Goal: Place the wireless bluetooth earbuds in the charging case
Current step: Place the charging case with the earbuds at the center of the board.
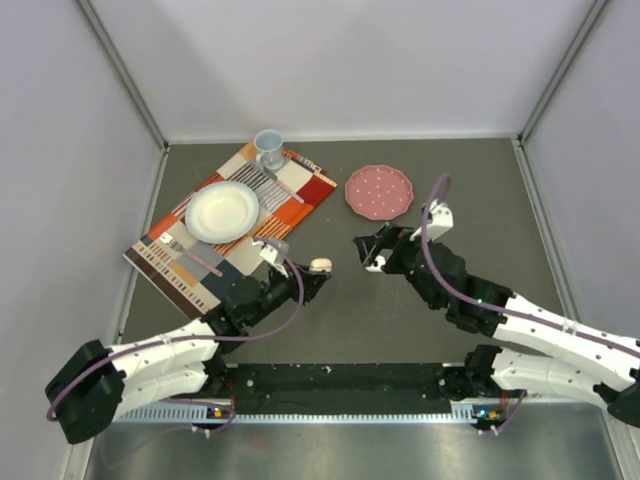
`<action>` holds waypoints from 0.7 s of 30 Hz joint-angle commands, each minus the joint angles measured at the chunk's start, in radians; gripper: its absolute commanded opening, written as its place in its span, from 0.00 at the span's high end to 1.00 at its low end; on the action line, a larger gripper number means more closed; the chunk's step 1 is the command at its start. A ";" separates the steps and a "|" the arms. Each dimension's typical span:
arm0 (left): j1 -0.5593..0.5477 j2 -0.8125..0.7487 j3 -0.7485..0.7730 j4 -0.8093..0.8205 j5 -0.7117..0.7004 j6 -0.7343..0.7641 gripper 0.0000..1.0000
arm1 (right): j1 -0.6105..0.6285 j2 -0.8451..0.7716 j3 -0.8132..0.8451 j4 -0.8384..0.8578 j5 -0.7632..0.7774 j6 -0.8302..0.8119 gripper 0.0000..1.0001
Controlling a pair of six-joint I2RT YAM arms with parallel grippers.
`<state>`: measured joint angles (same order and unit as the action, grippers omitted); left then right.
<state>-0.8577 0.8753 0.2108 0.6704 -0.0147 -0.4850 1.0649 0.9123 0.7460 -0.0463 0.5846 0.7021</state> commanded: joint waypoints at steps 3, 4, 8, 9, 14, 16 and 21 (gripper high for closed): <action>0.005 0.230 0.154 -0.025 0.085 -0.145 1.00 | -0.131 -0.078 -0.060 -0.170 -0.043 0.109 0.01; 0.003 0.267 0.168 -0.011 0.119 -0.164 1.00 | -0.155 -0.085 -0.079 -0.173 -0.060 0.118 0.01; 0.003 0.480 0.208 0.116 0.183 -0.291 1.00 | -0.168 -0.113 -0.111 -0.176 -0.106 0.145 0.01; 0.005 0.516 0.222 0.159 0.202 -0.296 1.00 | -0.169 -0.118 -0.114 -0.181 -0.108 0.145 0.01; 0.006 0.721 0.286 0.295 0.240 -0.409 1.00 | -0.174 -0.151 -0.120 -0.211 -0.121 0.134 0.01; 0.008 0.772 0.291 0.365 0.240 -0.487 1.00 | -0.175 -0.176 -0.129 -0.217 -0.121 0.129 0.01; 0.014 0.915 0.298 0.524 0.222 -0.595 1.00 | -0.183 -0.225 -0.143 -0.231 -0.118 0.116 0.01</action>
<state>-0.8536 1.7245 0.4755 0.9840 0.1955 -0.9527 0.8970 0.7322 0.6151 -0.2665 0.4686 0.8307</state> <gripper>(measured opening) 0.329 0.988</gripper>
